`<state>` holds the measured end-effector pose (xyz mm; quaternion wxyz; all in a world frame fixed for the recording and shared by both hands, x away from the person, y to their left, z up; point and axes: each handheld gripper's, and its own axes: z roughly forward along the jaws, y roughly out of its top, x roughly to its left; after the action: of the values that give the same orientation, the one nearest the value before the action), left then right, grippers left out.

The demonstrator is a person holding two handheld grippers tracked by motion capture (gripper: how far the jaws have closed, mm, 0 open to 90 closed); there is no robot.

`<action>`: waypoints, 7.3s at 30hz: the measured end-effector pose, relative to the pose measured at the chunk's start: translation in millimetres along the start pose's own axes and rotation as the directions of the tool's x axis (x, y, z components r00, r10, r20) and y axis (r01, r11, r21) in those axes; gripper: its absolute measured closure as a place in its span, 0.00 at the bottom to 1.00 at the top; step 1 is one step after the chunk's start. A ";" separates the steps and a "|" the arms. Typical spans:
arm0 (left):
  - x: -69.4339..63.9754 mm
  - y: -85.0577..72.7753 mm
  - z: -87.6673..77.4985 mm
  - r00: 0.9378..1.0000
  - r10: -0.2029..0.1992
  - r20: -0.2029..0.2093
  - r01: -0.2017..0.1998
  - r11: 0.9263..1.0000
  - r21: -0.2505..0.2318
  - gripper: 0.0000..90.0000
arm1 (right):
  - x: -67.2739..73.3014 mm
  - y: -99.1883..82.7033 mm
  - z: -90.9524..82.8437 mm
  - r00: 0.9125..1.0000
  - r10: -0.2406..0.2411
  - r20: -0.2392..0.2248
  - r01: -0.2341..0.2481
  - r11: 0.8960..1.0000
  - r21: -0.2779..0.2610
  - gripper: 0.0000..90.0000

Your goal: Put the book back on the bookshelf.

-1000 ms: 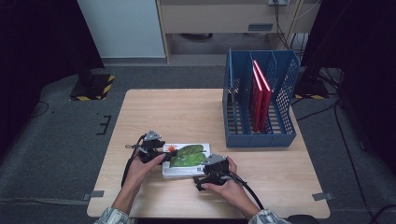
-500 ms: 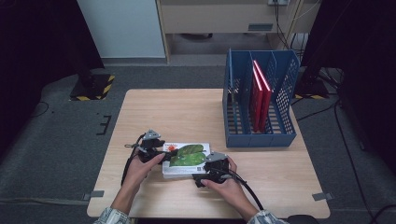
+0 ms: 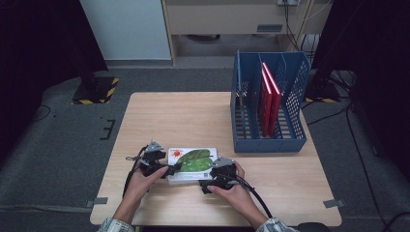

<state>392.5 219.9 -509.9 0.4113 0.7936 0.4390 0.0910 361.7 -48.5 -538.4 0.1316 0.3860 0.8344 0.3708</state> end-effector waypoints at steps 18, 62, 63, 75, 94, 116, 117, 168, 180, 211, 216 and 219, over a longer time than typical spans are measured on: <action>-3.9 -5.1 2.6 0.993 0.027 0.118 -0.033 0.999 0.044 0.26 | -0.4 0.7 0.7 1.000 -0.011 -0.002 0.011 1.000 0.007 0.01; -1.4 -4.8 10.5 0.987 0.078 0.143 -0.085 0.995 0.044 0.37 | -23.9 6.5 -2.7 0.994 -0.015 -0.113 0.018 1.000 0.024 0.06; -1.1 -5.1 10.9 0.987 0.067 0.148 -0.073 0.997 0.037 0.36 | -23.4 6.4 -2.6 0.994 -0.013 -0.112 0.015 1.000 0.024 0.06; -6.3 -1.5 17.1 0.982 0.113 0.152 -0.120 0.992 0.037 0.35 | -22.2 6.4 -2.4 0.995 -0.033 -0.099 0.035 0.999 0.028 0.06; -15.3 1.3 10.6 0.968 0.187 0.170 -0.194 0.981 0.028 0.57 | -30.4 10.7 -3.3 0.993 0.016 -0.118 -0.013 1.000 0.023 0.08; -24.2 5.0 1.8 0.942 0.286 0.174 -0.289 0.957 -0.006 0.65 | -37.8 15.1 1.2 0.987 0.055 -0.153 -0.051 0.998 0.031 0.07; -24.8 5.0 1.5 0.942 0.287 0.172 -0.289 0.957 -0.008 0.65 | -38.4 15.0 2.0 0.987 0.049 -0.155 -0.045 0.999 0.028 0.07; -16.7 0.5 -2.6 0.943 0.298 0.145 -0.290 0.954 -0.075 0.67 | -51.3 37.8 1.2 0.990 -0.011 -0.141 0.005 0.999 -0.039 0.21; -12.2 2.6 -2.2 0.953 0.289 0.091 -0.281 0.955 -0.095 0.67 | -51.6 45.8 -10.5 0.991 -0.014 -0.130 0.002 0.996 -0.086 0.24; -5.1 -4.3 -1.5 0.953 0.302 -0.034 -0.304 0.950 -0.071 0.59 | -42.5 50.1 -45.7 0.988 -0.099 -0.123 0.076 0.981 -0.179 0.33; -6.3 -6.4 -3.5 0.954 0.298 -0.041 -0.301 0.952 -0.066 0.58 | -38.5 49.3 -50.6 0.985 -0.123 -0.120 0.099 0.977 -0.186 0.34; -8.1 -8.3 -5.2 0.956 0.291 -0.046 -0.293 0.954 -0.059 0.55 | -37.5 48.8 -52.6 0.984 -0.127 -0.128 0.102 0.977 -0.188 0.35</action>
<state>379.9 218.9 -510.9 0.4110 0.8341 0.3211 0.1796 386.8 -82.7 -469.4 0.1289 0.2970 0.8252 0.4628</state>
